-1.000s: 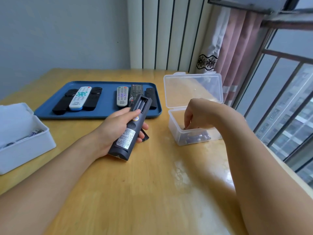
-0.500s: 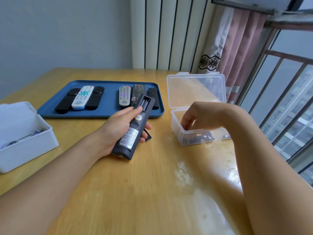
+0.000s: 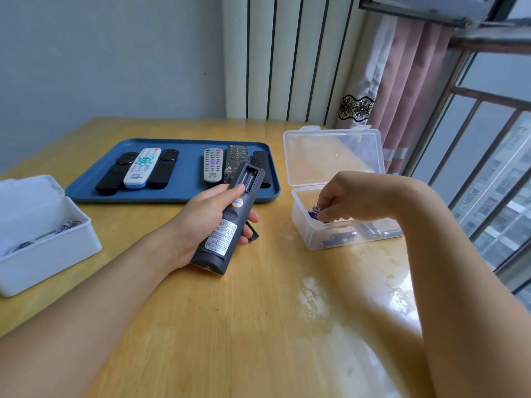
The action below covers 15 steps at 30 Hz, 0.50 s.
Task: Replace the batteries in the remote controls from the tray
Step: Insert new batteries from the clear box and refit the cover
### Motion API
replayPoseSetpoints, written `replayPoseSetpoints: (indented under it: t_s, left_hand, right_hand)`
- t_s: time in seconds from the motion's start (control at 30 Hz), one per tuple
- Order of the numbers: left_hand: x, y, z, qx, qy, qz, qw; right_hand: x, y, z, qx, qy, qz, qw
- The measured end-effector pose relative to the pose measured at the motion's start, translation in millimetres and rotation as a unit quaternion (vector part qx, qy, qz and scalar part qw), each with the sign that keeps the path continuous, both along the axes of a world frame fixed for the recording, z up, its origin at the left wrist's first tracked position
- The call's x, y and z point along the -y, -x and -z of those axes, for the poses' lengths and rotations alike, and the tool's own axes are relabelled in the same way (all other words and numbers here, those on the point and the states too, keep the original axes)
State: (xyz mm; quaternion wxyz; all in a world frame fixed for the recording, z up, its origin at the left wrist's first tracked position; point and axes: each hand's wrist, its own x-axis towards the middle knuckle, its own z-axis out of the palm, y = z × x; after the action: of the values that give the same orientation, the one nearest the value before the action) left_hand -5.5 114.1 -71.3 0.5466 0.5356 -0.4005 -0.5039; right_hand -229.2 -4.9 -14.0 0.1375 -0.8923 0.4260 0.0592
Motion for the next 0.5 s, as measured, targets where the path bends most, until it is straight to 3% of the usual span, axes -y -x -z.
replayPoseSetpoints:
  t_s: [0.2,0.37,0.5]
  left_hand:
    - [-2,0,-1,-0.008,0.007,0.0,1.0]
    - [-4,2,-5,-0.008,0.035,0.001,0.999]
    - [-6,8,-7,-0.057,0.045,0.016,0.997]
  right_hand:
    - [2,6,-9,0.196,-0.032,-0.017,0.98]
    - [-8,-8,-6,0.386,-0.157,-0.071,0.906]
    - [-27,-41,5,0.448,-0.191,-0.105,0.867]
